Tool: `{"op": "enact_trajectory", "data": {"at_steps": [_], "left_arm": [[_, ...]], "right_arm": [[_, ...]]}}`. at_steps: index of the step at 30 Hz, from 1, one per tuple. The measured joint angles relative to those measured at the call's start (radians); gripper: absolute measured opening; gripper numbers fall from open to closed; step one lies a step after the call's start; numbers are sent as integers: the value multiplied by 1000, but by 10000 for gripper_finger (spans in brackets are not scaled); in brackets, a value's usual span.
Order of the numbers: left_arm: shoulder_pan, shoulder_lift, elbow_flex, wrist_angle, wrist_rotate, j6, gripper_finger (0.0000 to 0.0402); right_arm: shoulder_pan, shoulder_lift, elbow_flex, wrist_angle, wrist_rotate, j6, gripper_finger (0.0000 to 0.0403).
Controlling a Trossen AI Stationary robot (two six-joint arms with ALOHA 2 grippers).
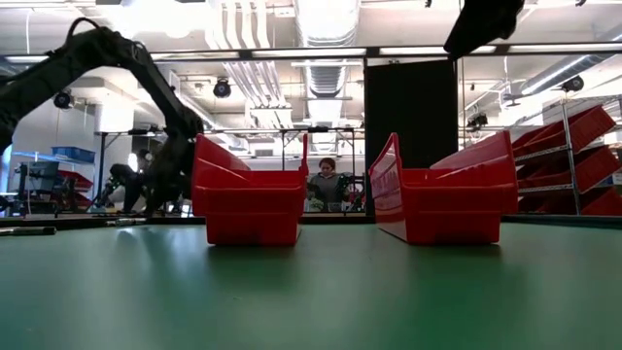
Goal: Sort batteries
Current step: Put the silver battery into the left red bin
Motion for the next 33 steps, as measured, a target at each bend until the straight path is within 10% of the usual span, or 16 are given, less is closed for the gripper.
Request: {"op": "enact_trajectory", "data": {"at_steps": [33], "left_arm": [[-11, 12, -44, 34, -67, -33, 144]], "right_arm": [[2, 1, -55, -6, 43, 43, 210]]}}
